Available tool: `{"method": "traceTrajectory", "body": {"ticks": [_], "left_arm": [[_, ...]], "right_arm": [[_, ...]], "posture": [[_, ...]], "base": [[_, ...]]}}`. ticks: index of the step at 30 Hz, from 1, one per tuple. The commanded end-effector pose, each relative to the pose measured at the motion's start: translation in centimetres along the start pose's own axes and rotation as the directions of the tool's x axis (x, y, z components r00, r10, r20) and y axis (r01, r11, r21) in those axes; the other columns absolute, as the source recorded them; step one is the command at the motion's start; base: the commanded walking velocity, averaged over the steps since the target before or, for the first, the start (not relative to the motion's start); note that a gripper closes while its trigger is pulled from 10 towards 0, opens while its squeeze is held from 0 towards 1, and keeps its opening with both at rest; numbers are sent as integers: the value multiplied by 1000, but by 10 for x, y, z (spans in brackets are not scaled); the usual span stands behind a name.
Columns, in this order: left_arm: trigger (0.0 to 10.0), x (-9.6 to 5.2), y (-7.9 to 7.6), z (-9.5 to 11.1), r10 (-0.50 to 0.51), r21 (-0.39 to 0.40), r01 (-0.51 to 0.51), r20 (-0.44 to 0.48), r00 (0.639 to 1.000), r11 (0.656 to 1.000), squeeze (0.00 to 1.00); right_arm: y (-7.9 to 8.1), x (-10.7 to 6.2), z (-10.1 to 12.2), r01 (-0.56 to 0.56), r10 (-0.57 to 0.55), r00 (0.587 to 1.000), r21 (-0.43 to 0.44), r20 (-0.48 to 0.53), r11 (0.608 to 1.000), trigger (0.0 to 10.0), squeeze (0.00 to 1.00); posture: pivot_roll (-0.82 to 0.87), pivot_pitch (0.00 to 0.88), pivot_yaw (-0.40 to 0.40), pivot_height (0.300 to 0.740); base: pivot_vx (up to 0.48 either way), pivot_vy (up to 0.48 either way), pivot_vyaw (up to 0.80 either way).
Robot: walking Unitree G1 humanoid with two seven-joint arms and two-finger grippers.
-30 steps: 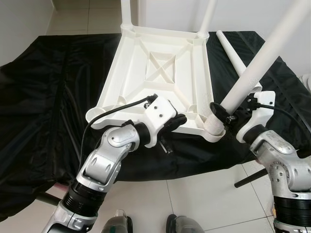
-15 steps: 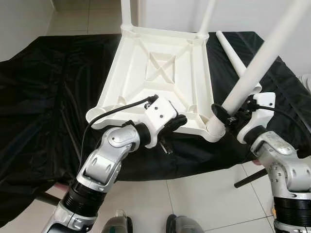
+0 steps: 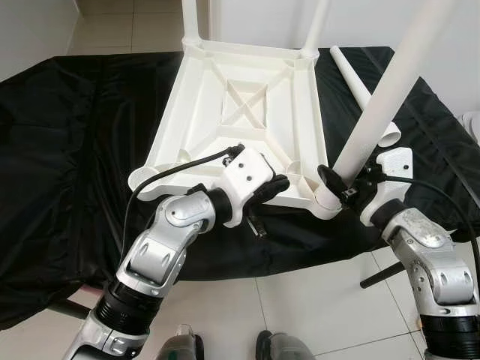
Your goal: Building children table
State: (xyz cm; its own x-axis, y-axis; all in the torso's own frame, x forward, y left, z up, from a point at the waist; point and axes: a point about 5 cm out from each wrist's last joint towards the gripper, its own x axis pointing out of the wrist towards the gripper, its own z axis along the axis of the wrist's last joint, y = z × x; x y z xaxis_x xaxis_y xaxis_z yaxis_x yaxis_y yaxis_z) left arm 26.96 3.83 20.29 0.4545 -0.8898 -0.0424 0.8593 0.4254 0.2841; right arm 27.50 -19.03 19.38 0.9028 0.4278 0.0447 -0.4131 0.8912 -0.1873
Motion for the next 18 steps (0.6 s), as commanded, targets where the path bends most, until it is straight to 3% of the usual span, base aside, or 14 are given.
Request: {"method": "traceTrajectory", "body": {"ticks": [1,3,6,12,18], "left_arm": [[10000,0,2,2,26,3,-26,1,1000,1000,0],[10000,0,2,2,26,3,-26,1,1000,1000,0],[10000,0,2,3,25,3,-25,3,1000,1000,0],[10000,1,2,3,23,1,-23,3,1000,1000,0],[10000,1,2,3,23,2,-23,1,1000,1000,0]], "right_arm": [[9,0,-14,-32,35,998,58,-48,998,10000,0],[9,0,-14,-32,35,998,58,-48,998,10000,0],[-2,-2,-26,72,-60,996,184,-69,980,10000,0],[-8,-5,-35,143,-120,988,283,-97,948,10000,0],[-12,-6,-41,177,-149,982,298,-115,938,10000,0]], "posture": [[42,122,-25,740],[42,122,-25,740],[40,125,-22,740],[39,127,-20,740],[38,130,-21,740]], "base": [[0,0,0],[0,0,0],[0,0,0],[0,0,0],[0,0,0]]}}
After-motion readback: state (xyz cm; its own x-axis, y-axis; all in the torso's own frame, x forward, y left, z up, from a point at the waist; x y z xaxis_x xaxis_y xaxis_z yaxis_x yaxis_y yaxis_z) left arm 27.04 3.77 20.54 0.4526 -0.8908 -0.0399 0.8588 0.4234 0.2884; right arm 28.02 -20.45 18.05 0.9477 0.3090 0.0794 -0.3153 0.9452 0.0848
